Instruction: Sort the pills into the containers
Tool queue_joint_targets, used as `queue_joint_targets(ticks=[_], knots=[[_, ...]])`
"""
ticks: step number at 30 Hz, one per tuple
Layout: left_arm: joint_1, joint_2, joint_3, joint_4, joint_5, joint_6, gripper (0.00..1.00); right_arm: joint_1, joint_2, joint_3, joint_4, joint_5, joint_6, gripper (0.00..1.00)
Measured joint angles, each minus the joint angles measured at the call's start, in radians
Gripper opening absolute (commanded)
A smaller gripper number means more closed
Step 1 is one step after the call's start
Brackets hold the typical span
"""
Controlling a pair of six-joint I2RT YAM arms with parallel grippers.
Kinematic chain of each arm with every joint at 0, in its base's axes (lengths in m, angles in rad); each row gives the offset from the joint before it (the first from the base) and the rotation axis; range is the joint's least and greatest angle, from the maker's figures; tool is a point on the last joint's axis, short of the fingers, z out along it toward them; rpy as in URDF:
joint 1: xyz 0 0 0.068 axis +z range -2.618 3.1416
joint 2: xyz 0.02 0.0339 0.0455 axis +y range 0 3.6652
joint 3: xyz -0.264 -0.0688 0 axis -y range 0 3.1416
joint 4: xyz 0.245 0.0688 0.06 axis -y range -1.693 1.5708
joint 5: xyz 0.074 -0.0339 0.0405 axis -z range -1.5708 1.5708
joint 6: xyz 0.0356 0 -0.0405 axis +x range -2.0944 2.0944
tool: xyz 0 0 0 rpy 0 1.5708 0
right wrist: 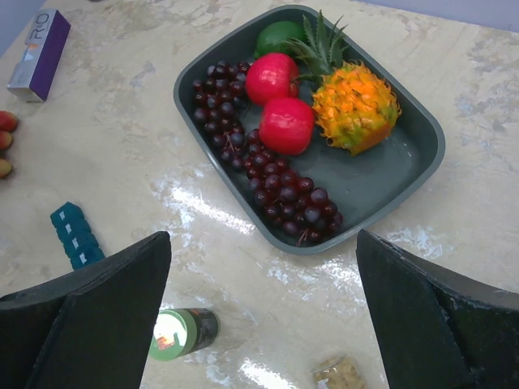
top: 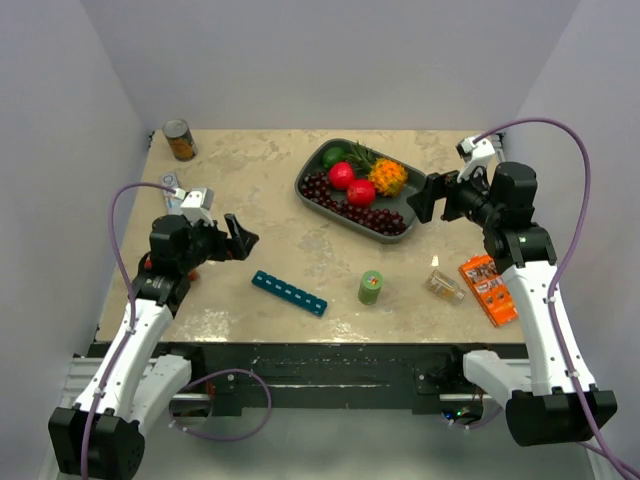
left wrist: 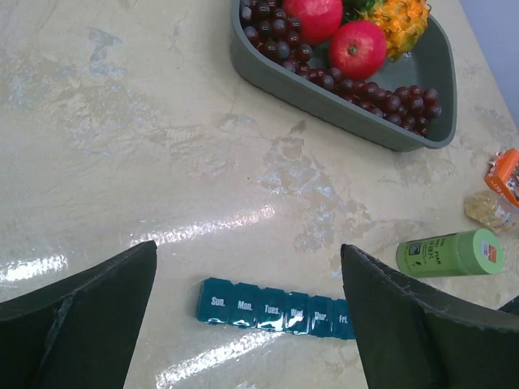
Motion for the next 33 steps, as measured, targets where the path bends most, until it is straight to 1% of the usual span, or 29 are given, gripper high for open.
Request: queue_joint_targets(ticks=[5, 7, 10, 12, 14, 18, 20, 23, 25, 26, 30, 33], knots=[[0.0, -0.01, 0.0, -0.007, 0.008, -0.001, 1.0, -0.001, 0.002, 0.0, -0.001, -0.029, -0.019, 0.99], [0.0, -0.014, 0.0, -0.012, 0.01, -0.001, 1.0, -0.003, 0.01, 0.0, -0.01, -0.098, -0.078, 0.99], [0.0, -0.032, 0.002, -0.027, 0.013, -0.003, 1.0, 0.006, 0.031, 0.001, -0.054, -0.251, -0.216, 0.99], [0.0, -0.057, 0.004, -0.037, 0.011, -0.009, 1.0, 0.047, 0.047, 0.001, -0.083, -0.319, -0.295, 0.99], [0.0, -0.086, 0.01, -0.043, 0.004, -0.018, 1.0, 0.106, 0.068, 0.005, -0.111, -0.349, -0.362, 0.99], [0.0, -0.125, 0.052, -0.068, -0.042, -0.032, 1.0, 0.294, 0.142, 0.02, -0.15, -0.355, -0.478, 0.99], [0.0, -0.142, 0.07, -0.083, -0.072, -0.043, 1.0, 0.415, 0.203, 0.039, -0.169, -0.321, -0.516, 0.99], [0.0, -0.194, 0.072, -0.114, -0.126, -0.066, 1.0, 0.614, 0.326, 0.091, -0.165, -0.223, -0.546, 0.99], [0.0, -0.248, 0.072, -0.143, -0.171, -0.082, 1.0, 0.728, 0.419, 0.112, -0.124, -0.117, -0.544, 0.99], [0.0, -0.272, 0.073, -0.158, -0.195, -0.091, 1.0, 0.776, 0.441, 0.112, -0.109, -0.094, -0.541, 0.99], [0.0, -0.351, 0.082, -0.209, -0.263, -0.107, 1.0, 0.927, 0.549, 0.094, -0.011, 0.077, -0.479, 0.99], [0.0, -0.383, 0.084, -0.247, -0.301, -0.108, 1.0, 0.997, 0.584, 0.04, 0.077, 0.197, -0.422, 0.99]])
